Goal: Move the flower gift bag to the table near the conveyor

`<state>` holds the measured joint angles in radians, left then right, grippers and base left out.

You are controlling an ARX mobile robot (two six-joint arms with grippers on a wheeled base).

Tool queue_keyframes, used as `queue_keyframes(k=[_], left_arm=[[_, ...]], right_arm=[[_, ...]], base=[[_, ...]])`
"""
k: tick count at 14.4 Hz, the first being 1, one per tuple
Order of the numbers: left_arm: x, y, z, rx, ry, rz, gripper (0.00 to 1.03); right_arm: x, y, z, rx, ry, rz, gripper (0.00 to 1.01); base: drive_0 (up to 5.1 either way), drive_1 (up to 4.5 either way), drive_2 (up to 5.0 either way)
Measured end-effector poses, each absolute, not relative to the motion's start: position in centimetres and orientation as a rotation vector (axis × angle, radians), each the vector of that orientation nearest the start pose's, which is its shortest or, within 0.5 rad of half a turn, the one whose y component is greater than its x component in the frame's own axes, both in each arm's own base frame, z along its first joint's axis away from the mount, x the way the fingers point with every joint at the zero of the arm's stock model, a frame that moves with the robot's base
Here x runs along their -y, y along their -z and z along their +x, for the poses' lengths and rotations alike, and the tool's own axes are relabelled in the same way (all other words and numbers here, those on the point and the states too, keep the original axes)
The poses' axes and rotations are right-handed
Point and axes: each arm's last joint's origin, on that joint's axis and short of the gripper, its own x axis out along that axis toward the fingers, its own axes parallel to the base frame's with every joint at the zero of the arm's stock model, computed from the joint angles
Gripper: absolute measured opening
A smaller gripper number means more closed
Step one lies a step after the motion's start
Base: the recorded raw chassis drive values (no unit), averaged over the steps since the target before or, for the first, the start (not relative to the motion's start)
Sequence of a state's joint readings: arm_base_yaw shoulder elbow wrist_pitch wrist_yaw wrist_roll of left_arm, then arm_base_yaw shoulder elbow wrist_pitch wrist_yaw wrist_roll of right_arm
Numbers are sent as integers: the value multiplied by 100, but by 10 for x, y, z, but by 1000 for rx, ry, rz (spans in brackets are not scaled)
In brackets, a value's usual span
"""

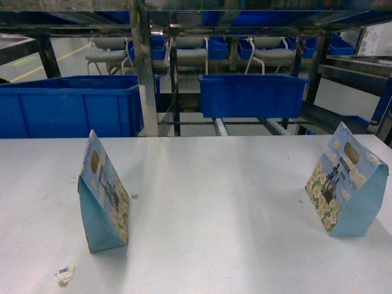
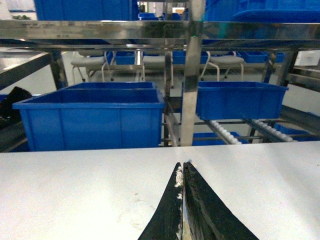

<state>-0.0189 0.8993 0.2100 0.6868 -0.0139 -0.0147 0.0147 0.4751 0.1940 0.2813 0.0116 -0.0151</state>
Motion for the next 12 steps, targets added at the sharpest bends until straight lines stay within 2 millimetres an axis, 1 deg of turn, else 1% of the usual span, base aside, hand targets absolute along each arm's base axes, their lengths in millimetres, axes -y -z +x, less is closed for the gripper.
queue_keyframes(k=[1, 2, 7, 9, 10, 12], left_arm=[[-1, -195, 172, -8, -17, -14, 2], [0, -191, 166, -9, -4, -14, 2], [0, -176, 140, -11, 2, -14, 2], [0, -175, 134, -2, 2, -14, 2], [0, -170, 132, 12, 2, -14, 2], [0, -170, 127, 7, 2, -14, 2]], right_arm=[[2, -207, 131, -3, 24, -13, 2], [0, -201, 128, -2, 0, -14, 2], [0, -182, 117, -6, -1, -14, 2], [0, -179, 114, -2, -1, -14, 2], [0, -178, 112, 1, -1, -14, 2], [0, -172, 110, 21, -1, -14, 2]], base=[[0, 0, 0], [0, 0, 0], [0, 0, 0], [0, 0, 0], [0, 0, 0], [0, 0, 0]])
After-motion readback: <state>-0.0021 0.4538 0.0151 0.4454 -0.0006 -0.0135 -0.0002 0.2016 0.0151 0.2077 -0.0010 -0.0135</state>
